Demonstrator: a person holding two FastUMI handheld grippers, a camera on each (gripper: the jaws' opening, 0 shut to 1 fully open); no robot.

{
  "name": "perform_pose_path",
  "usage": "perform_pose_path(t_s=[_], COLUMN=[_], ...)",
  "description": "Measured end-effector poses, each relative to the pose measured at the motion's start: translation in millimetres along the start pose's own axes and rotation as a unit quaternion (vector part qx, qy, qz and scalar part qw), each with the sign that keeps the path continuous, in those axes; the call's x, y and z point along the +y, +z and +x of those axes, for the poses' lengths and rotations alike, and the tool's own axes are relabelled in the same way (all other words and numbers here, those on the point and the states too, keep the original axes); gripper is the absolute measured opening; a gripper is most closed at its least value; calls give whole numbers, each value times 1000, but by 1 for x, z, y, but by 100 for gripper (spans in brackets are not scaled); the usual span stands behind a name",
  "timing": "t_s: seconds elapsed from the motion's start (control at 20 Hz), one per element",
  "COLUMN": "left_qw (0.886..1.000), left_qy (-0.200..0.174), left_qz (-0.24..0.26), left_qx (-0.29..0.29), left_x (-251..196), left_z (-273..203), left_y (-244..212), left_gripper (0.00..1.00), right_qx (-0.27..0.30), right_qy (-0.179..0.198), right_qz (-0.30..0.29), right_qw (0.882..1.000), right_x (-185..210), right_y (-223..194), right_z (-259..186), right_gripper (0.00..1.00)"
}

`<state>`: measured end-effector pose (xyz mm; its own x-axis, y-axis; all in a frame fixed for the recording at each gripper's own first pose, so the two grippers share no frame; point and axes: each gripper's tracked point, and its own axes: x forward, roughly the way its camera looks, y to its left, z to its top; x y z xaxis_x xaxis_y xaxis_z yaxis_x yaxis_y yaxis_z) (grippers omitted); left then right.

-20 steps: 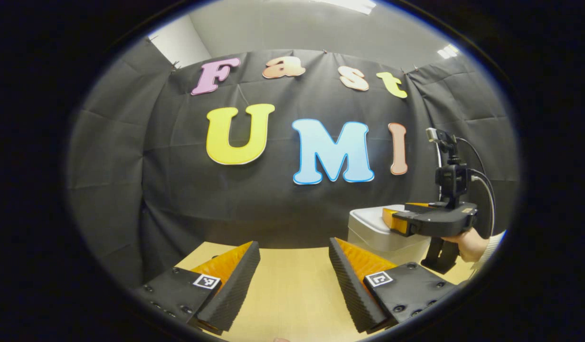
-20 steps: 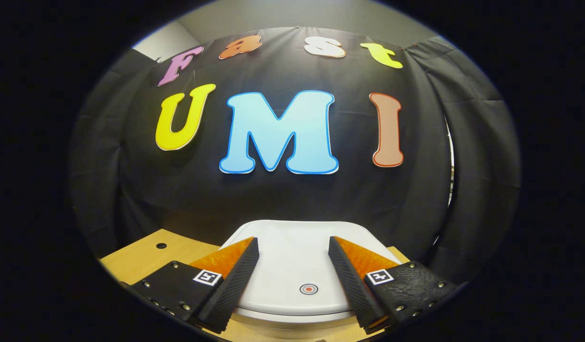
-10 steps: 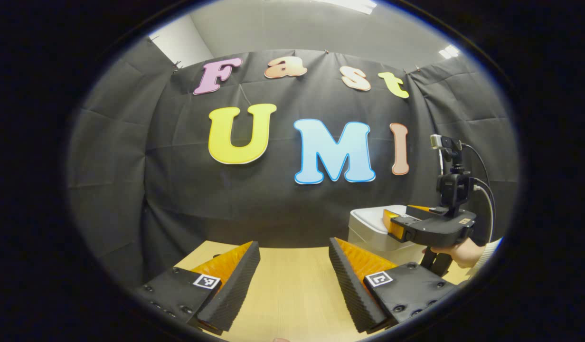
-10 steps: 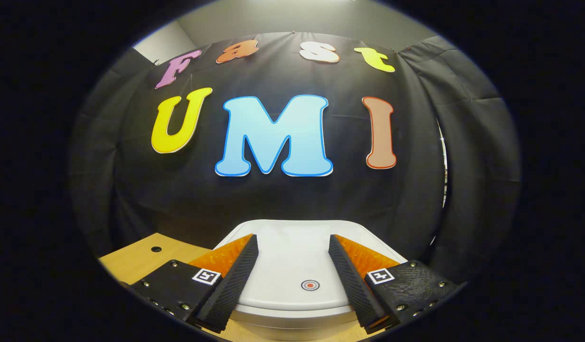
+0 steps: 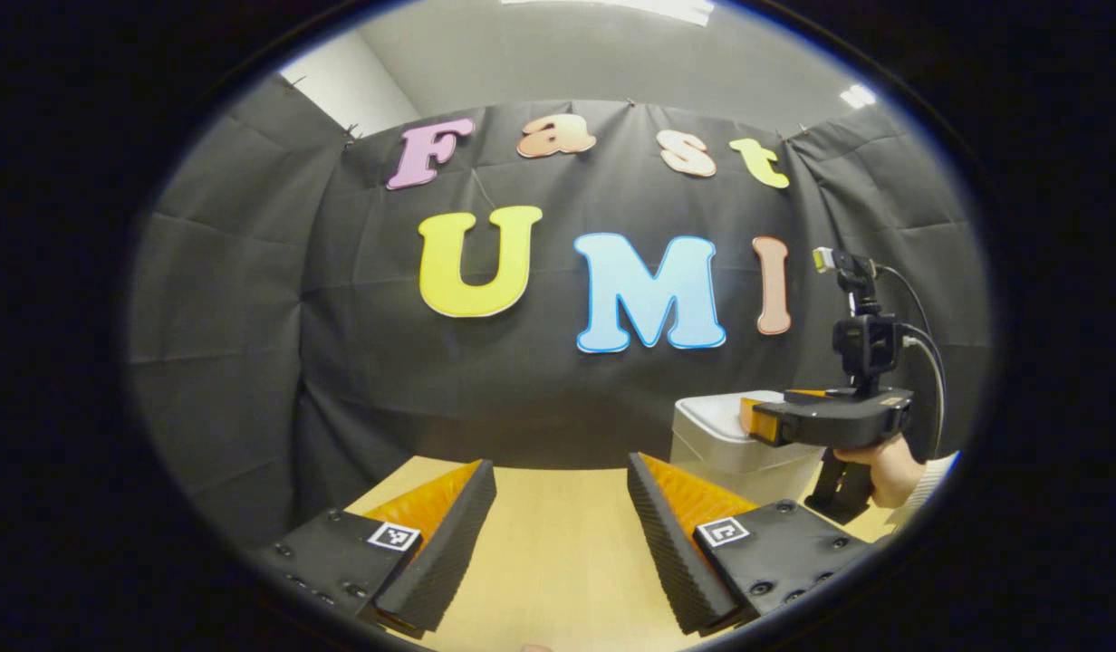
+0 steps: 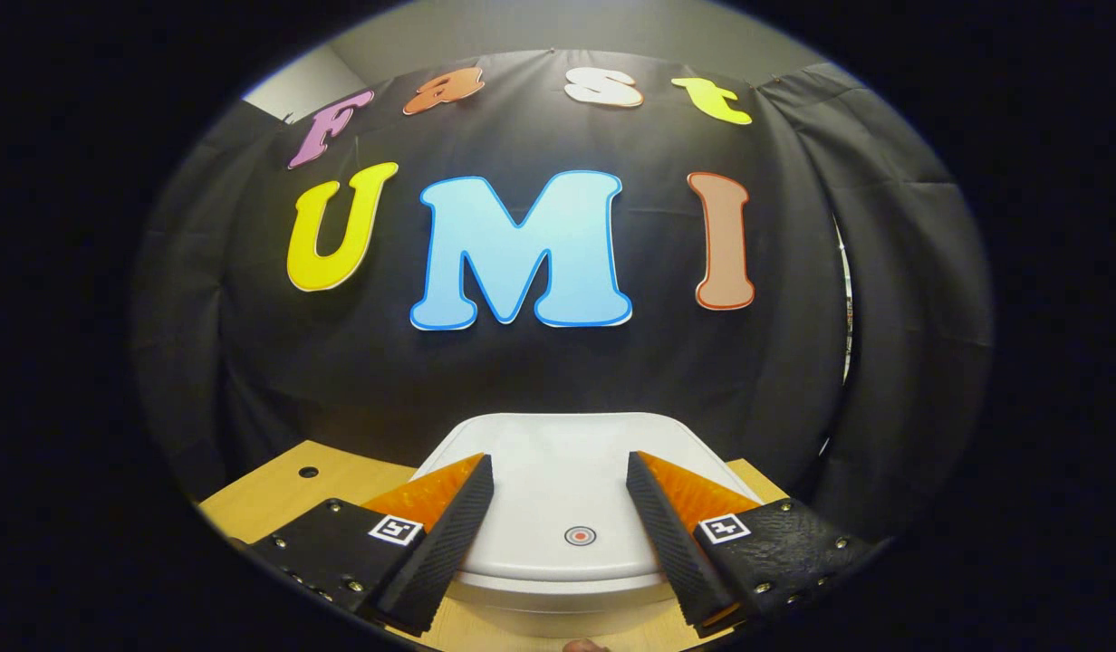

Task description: Press the lid of the desktop garbage bin to open it, pick up the crumpled paper on the desktop and throw it into the bin, then pick up the pop can on the desktop and drop it into the bin, and finally close the garbage bin lid.

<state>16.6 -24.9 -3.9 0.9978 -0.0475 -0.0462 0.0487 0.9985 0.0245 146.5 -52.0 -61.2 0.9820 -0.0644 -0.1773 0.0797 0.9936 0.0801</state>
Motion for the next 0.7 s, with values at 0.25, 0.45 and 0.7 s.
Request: perform_pose_path(t_s=[0.25,0.45,0.7], left_qw=[1000,1000,1000], left_qy=[25,20,-11], left_qz=[1,14,4], left_qx=[6,4,-15], left_x=[-4,-20,-45], left_z=[-22,-28,-27], left_y=[-14,-19,-5], left_gripper=[96,96,96], right_qx=[-27,-32,-20], right_qy=[14,26,36], right_qz=[-30,-37,-26], right_qw=[999,998,999], right_x=[-13,-20,-18], right_y=[12,8,5], right_z=[-51,-97,-144], right_gripper=[95,95,95])
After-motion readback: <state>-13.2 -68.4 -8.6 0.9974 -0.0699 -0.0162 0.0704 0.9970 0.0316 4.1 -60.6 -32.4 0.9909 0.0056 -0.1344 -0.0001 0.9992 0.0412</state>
